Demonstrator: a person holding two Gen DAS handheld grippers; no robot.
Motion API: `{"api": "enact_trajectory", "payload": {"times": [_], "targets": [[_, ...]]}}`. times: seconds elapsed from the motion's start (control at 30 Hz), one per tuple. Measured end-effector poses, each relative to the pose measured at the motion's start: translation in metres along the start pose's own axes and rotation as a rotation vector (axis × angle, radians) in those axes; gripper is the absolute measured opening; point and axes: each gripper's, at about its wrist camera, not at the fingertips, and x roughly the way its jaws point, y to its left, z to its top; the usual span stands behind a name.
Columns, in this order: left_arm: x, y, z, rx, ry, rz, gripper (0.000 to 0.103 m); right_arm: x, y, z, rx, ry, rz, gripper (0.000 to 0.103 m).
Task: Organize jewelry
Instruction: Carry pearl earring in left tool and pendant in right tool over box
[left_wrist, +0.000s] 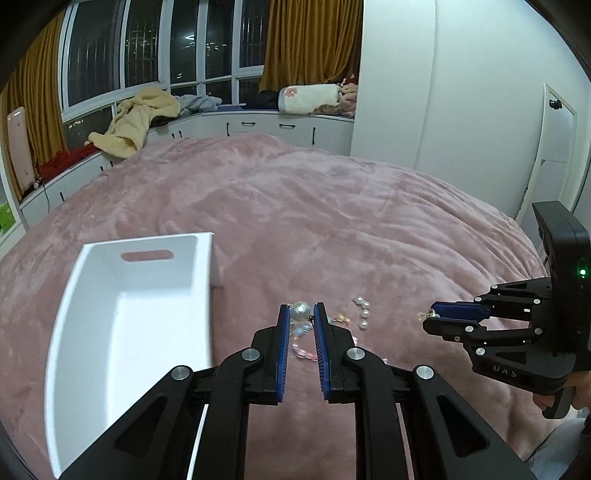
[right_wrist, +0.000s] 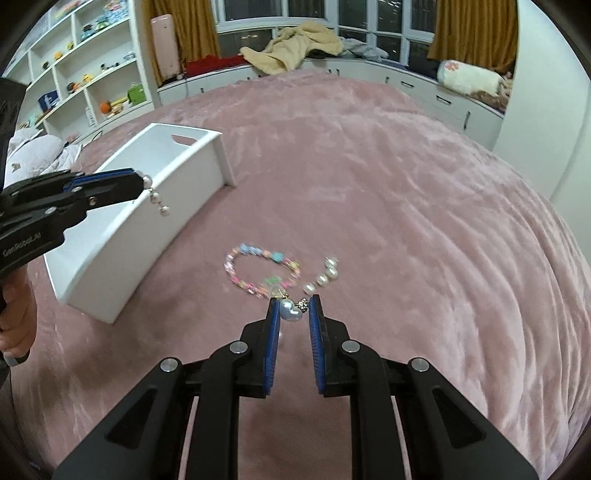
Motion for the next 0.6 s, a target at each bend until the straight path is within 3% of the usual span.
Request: {"api": "enact_trajectory", "payload": {"times": [0.6], "targets": [[-0.044, 0.118, -0.003, -0.096, -0.019, 0.146, 0.018, 0.024, 0.099, 0.076, -0.164, -0.023, 0.089, 0.016]]}}
